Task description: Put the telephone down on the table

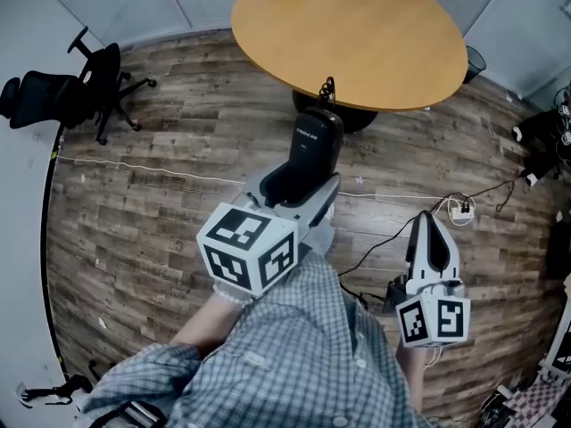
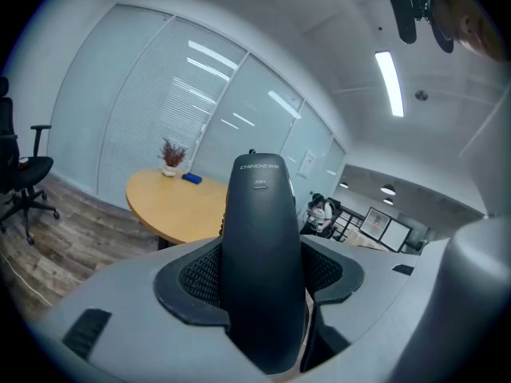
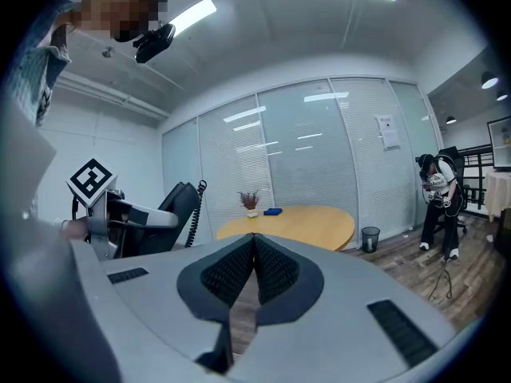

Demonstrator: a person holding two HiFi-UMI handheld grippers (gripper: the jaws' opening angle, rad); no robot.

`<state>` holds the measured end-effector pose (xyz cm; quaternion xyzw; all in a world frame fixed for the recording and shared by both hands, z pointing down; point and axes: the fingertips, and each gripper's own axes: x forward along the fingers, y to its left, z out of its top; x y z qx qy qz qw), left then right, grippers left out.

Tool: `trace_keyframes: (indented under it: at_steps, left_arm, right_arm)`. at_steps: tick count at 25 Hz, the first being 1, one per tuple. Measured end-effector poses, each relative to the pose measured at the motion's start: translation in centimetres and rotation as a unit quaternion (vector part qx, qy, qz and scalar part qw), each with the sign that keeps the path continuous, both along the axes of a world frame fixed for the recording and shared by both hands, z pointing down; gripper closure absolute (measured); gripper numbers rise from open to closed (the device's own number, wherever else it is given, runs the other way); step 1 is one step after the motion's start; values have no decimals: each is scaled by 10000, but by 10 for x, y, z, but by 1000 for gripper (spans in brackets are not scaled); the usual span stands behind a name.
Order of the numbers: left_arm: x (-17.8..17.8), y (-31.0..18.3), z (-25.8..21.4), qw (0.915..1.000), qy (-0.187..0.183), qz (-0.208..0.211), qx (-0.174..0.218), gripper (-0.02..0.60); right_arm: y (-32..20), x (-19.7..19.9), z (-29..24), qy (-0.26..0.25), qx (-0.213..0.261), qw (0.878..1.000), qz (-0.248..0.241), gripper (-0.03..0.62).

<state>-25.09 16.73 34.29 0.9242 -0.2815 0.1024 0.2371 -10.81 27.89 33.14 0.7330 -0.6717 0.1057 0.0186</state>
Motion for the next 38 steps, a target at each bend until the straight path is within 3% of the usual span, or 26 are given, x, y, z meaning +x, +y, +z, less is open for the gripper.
trace_keyframes:
  at_steps: [8,21,38]
  left_arm:
    - [49,-54,0,9996,11,270,-84,307]
    - [141,-138,-3,9977,103,644,-187,308]
    - [180,-222,0,9988,174,420,-190,308]
  right_arm:
    - [-41,40,0,82,-217,9995,193,586]
    - [-117,120,-18,74,59,9985,535,586]
    - [-213,161,-21,262,67,9994,231,586]
